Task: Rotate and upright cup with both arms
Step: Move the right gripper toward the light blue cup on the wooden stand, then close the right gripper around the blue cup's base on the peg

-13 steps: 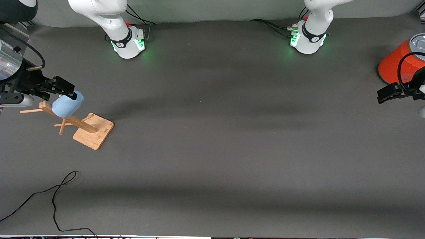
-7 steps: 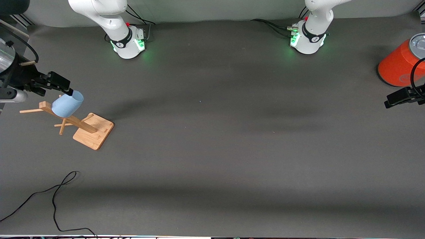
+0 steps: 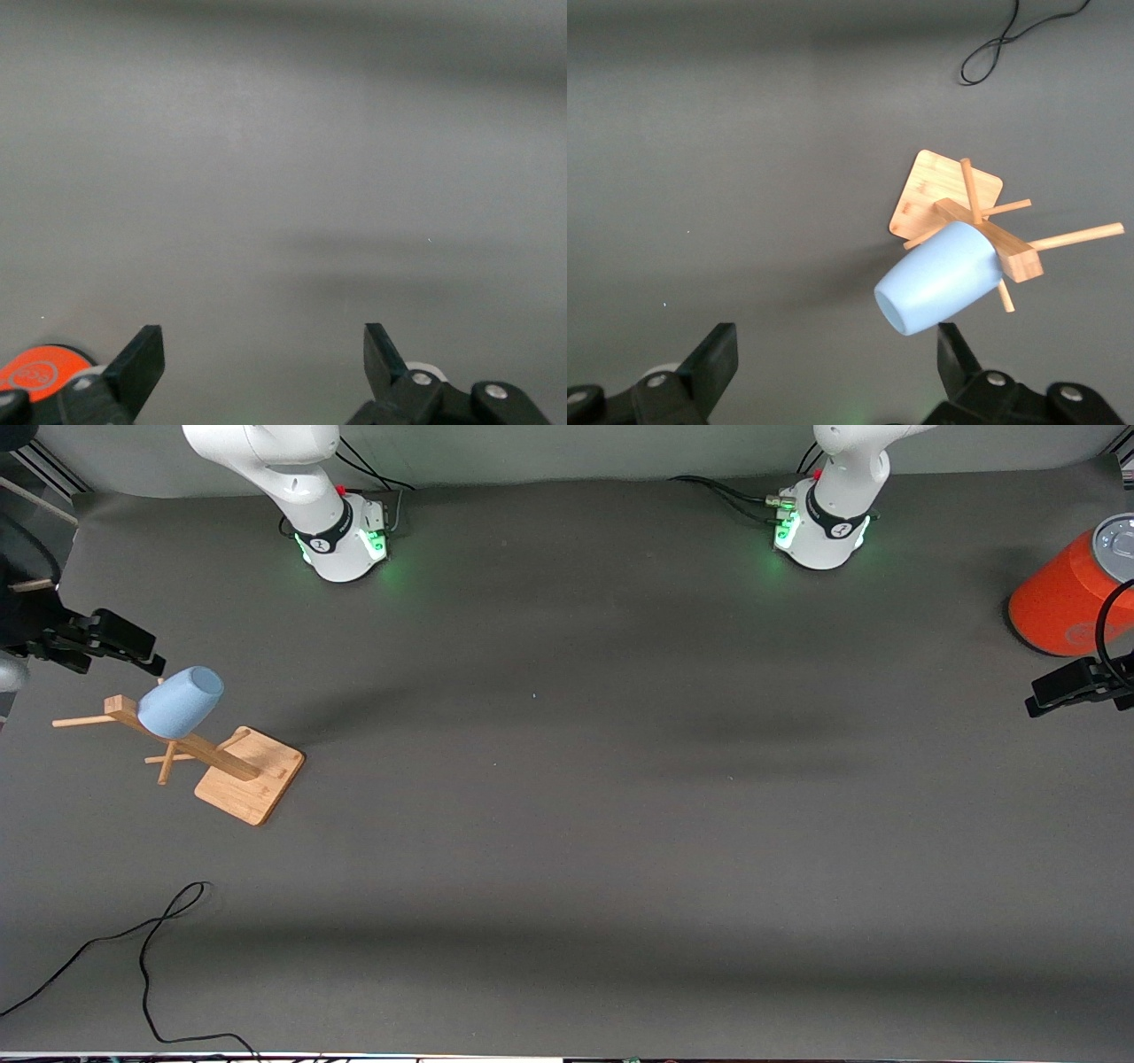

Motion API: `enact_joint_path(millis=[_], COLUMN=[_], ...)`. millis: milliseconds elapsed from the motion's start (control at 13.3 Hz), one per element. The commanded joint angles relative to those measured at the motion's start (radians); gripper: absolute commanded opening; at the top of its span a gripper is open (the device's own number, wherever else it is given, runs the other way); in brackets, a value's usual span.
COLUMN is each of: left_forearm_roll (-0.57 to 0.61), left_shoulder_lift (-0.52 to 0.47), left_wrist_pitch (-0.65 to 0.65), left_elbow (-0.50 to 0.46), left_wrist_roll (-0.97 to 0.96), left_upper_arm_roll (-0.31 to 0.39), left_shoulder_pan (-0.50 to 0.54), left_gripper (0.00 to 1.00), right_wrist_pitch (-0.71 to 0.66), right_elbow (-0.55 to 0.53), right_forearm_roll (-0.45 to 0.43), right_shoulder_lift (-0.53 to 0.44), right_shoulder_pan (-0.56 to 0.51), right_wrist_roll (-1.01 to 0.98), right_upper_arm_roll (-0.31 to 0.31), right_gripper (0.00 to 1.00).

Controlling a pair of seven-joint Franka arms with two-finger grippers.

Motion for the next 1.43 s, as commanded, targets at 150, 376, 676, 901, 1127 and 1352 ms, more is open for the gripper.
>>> enact_joint_path(millis=[150,376,676,901,1127,1352], left_forearm_roll=[-0.016,-0.013,-0.013,-0.004,-0.015,-0.019], left_shoulder_lift=[-0.014,-0.018,-0.04,-0.081,-0.078,-0.08], left_wrist_pitch=[0.011,0.011,-0.011,-0.043,0.007,0.034], left_elbow=[-0.012,-0.011,-0.008,-0.011,-0.015,-0.031], left_wrist_roll=[0.043,0.081,0.081,0.081,0.081,0.081], left_upper_arm_roll=[-0.002,-0.001,0.013,0.022,0.021,0.019], left_shoulder_pan=[0.008,0.008,0.01,0.008,0.008,0.008], left_gripper=[1.0,1.0,1.0,1.0,1.0,1.0], right_wrist_pitch=[-0.069,-0.072,-0.074,-0.109,-0.098,-0.094], right_elbow=[0.051,0.085,0.108,0.081,0.001,-0.105], right_forearm_roll=[-0.008,0.062,0.107,0.171,0.176,0.178], right_shoulder_lift=[0.003,0.032,0.057,0.063,0.097,0.095], right_shoulder_pan=[-0.001,-0.007,-0.033,-0.053,-0.053,-0.053], right_wrist_roll=[0.092,0.493,0.879,0.923,0.923,0.918], right_upper_arm_roll=[-0.031,-0.039,-0.046,-0.106,-0.12,-0.127], right_gripper=[1.0,1.0,1.0,1.0,1.0,1.0])
